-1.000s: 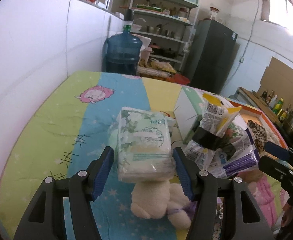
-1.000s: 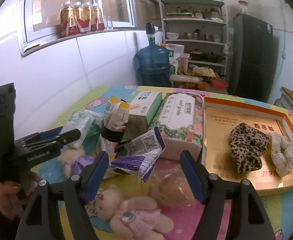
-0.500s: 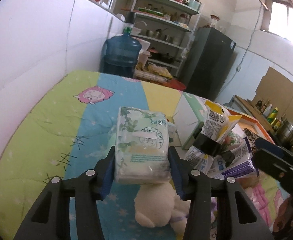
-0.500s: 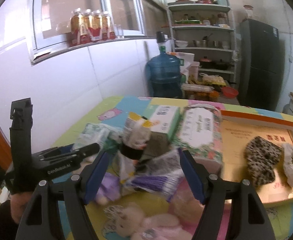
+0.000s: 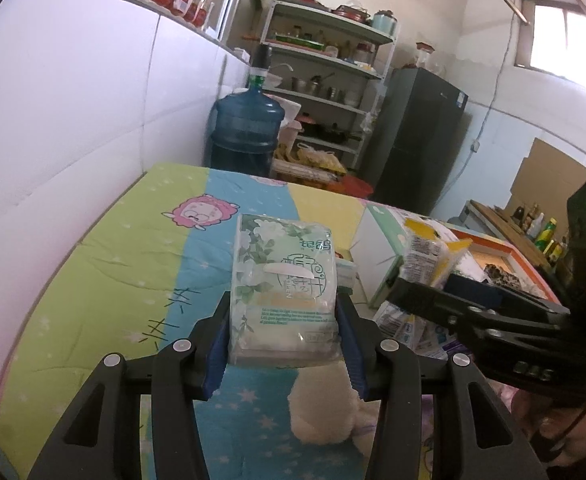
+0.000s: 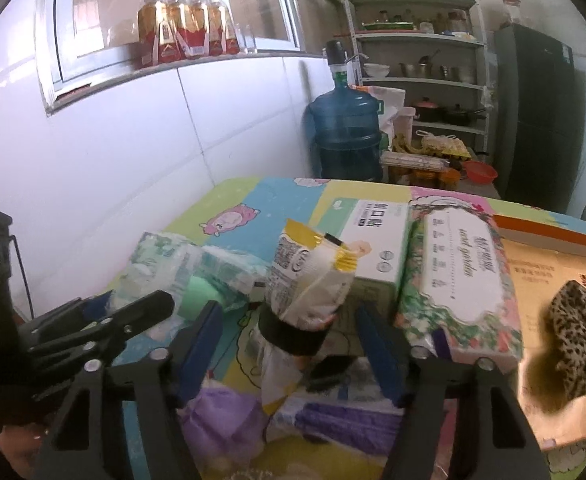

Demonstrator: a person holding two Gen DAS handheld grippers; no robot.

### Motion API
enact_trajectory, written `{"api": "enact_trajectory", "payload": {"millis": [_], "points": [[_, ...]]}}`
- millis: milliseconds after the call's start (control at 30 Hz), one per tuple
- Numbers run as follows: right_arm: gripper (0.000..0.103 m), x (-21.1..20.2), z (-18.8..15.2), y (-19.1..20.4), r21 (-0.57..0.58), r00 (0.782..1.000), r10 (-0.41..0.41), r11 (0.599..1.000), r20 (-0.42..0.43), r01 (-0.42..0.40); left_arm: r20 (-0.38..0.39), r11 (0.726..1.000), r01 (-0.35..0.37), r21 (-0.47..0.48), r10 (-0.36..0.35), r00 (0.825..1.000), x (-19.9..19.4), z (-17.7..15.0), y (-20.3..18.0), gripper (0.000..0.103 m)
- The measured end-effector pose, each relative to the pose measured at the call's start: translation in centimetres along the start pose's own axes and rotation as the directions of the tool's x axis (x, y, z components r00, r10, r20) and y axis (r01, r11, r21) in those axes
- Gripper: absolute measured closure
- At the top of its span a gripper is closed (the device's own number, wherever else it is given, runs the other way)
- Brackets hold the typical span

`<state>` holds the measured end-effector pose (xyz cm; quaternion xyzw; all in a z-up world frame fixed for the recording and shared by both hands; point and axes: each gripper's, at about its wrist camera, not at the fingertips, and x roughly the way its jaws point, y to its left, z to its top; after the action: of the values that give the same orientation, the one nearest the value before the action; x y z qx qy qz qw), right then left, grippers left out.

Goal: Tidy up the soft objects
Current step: 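Grasp the green tissue pack with the left tool while the right tool grasps a snack bag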

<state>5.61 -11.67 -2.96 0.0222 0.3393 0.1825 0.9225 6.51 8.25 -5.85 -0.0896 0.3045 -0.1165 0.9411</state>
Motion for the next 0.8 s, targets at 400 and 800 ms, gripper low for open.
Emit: {"api": "enact_trajectory", "payload": {"millis": [400,800], "points": [[0.064,2.1,0.5,1.2,-0.057,0.998,-0.029,0.998,-0.059,0.026,-0.002,1.0,0.016,-0.016,-0.016,1.0,0.3,-0.5,0.3,0.053],[0.065,2.0,0.2,1.0,-0.019,0.997,0.016,1.0,-0.071,-0.018,0.005,0.999,0.017,-0.035,-0.017,1.0,0.0,-0.6,1.0,0.053]]}}
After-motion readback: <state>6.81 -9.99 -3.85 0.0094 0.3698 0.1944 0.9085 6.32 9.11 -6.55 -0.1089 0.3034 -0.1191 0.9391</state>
